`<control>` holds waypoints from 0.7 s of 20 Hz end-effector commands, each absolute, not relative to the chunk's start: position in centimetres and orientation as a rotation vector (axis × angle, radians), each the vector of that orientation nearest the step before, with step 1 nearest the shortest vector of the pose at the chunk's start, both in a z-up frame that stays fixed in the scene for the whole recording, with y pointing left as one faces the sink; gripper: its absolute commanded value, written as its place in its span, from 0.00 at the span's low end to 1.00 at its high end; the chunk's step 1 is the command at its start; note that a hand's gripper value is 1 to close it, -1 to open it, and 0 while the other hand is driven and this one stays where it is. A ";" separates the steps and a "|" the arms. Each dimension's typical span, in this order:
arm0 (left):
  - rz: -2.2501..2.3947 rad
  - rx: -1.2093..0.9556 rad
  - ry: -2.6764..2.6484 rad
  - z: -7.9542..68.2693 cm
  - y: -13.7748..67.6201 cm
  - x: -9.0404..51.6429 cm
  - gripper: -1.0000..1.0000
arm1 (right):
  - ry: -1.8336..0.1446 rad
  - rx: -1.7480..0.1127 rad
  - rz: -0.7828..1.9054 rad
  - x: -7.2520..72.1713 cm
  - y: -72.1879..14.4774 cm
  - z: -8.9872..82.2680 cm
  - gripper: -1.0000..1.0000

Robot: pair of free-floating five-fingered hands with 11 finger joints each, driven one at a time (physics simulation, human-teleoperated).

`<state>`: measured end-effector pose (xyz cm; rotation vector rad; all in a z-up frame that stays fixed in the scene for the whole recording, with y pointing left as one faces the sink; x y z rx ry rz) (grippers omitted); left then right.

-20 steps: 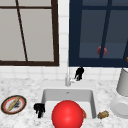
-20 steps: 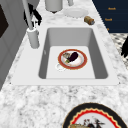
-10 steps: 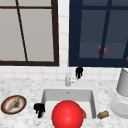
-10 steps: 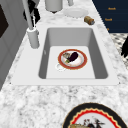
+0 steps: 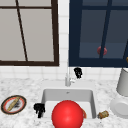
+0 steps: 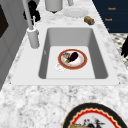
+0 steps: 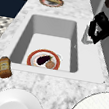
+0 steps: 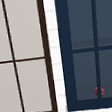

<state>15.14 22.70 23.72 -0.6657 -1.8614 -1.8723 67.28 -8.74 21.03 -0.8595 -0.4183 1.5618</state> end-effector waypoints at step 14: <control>-1.872 -0.666 -1.861 23.7 22.7 15.1 0.50 | -0.031 -1.504 1.647 65.5 -0.1 19.1 1.00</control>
